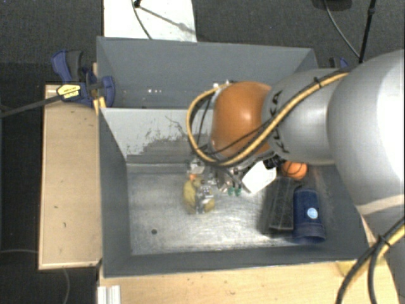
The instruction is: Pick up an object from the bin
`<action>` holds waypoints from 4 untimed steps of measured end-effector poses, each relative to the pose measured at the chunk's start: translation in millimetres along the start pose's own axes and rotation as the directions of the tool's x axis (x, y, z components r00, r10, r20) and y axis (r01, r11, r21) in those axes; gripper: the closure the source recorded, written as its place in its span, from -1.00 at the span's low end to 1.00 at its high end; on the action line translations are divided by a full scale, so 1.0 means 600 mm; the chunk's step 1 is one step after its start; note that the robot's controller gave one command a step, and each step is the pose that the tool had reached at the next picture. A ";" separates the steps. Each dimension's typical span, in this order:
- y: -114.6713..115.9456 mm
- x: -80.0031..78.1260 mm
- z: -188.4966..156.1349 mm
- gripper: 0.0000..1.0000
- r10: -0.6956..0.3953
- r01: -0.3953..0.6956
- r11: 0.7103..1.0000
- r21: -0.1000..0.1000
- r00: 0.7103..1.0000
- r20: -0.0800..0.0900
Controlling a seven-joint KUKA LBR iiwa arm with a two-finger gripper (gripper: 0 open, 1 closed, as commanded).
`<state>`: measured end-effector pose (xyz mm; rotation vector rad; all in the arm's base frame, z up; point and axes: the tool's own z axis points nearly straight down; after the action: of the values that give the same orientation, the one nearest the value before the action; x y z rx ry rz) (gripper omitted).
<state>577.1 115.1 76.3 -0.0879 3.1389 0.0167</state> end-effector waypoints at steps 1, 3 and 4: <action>0.026 0.012 -0.003 1.00 -0.025 0.024 1.000 0.012 1.000 0.019; 0.031 0.028 -0.072 1.00 -0.055 0.055 0.998 0.011 0.998 -0.006; 0.038 0.015 -0.097 1.00 -0.038 0.038 0.999 0.008 0.999 0.013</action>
Offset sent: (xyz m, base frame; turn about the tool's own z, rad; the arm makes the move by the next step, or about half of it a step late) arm -0.0290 -0.0009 -0.0063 -0.0640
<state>567.1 136.5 134.9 -0.1474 3.1236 0.0049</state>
